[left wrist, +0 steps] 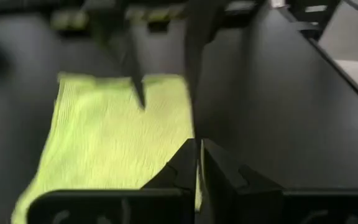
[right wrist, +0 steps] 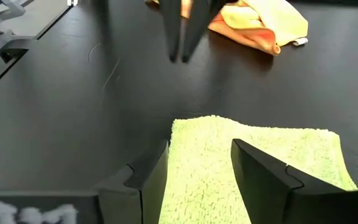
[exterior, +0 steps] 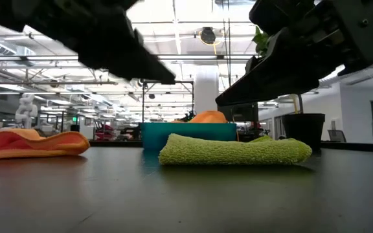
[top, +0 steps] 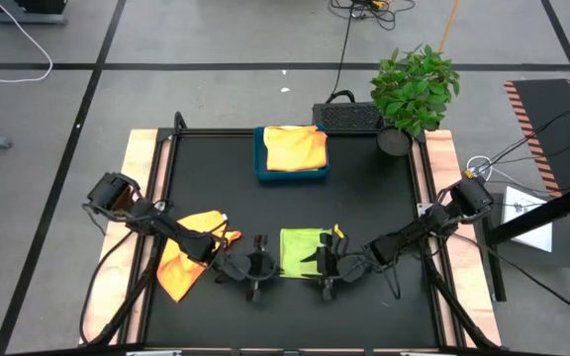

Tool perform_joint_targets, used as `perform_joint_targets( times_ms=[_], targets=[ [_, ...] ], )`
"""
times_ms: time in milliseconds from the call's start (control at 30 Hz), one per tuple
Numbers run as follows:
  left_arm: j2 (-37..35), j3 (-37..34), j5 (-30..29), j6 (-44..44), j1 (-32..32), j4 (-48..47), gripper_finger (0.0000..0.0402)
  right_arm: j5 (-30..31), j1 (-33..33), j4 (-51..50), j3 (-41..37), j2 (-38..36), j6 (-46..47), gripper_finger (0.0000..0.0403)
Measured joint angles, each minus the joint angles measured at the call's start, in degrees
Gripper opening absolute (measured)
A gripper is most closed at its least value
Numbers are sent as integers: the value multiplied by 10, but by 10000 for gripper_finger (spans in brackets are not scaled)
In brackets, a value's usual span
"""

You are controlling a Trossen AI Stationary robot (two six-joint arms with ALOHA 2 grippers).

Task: Fold microfiber towels
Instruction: Stack the green microfiber cloth on top of the orange microfiber cloth in the blue bin

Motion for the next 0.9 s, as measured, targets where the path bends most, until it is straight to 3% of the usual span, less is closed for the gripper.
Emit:
perform_joint_targets(
  times_ms=[233, 400, 533, 700, 900],
  targets=[
    [0, 20, -18, 110, -29, -1, 104, 15, 0, 1, 0, -4, -13, 169],
    [14, 21, -23, 123, -39, -3, 191, 18, -4, 6, 0, -9, -22, 169],
    [53, 30, -64, 123, -46, -7, 239, 19, -5, 23, 0, -9, -30, 169],
    [116, 78, -84, 161, -51, -31, 261, 18, -5, 23, 0, -9, -31, 169],
    [159, 158, -160, 246, -63, -171, 262, 16, -4, 16, 0, -8, -27, 169]
  ],
)
